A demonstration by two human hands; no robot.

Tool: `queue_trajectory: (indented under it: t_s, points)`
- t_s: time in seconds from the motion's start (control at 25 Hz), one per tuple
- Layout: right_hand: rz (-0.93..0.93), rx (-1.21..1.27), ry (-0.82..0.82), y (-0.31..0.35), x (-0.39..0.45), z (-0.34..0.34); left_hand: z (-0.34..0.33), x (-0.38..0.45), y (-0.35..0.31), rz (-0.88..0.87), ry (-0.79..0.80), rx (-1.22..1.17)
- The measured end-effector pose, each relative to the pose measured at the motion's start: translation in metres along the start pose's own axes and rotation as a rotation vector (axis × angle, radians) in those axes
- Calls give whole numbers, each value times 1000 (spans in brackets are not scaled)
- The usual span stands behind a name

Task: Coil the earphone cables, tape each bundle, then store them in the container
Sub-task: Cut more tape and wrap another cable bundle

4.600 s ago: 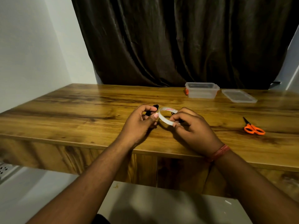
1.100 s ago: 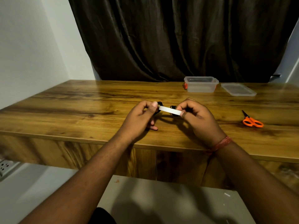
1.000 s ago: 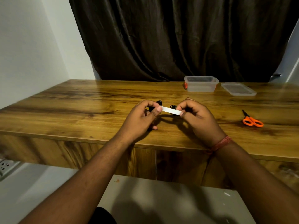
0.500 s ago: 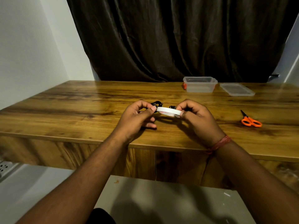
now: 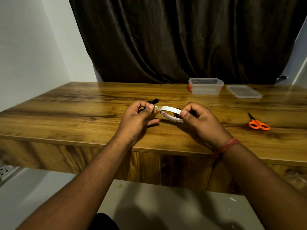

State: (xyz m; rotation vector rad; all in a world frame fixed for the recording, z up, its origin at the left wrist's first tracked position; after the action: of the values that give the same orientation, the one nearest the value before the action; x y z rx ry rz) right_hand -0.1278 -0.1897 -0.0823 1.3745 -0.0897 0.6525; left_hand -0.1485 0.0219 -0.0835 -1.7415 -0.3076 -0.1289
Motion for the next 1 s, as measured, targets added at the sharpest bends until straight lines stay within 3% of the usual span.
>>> queue_trajectory:
  t_s: [0.12,0.36,0.8,0.88,1.0]
  points:
    - [-93,218,36,-3,1,0,2,0,-2,23,62,-145]
    - [-116,406,70,-6,3,0,5,-3,-8,78,140,-426]
    - [-112,271,-129,-4,2,6,2,-4,-11,107,93,-408]
    - [-106,73,-233,-4,-4,21,3,-3,-10,122,83,-369]
    - [-48,-623,-346,4,-23,62,2,-2,-9,129,73,-336]
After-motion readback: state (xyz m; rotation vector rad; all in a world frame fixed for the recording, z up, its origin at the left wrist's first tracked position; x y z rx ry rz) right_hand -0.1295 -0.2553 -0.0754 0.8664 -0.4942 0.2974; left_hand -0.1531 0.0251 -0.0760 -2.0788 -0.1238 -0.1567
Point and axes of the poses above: each hand's wrist, its own x-axis towards the middle knuckle, its own z-axis out of the back of the hand, y = z × x, the point moved 1 cm from there along x, towards the middle knuckle, and after that the axes turned 2 degrees about x, right-handed, at the moved point
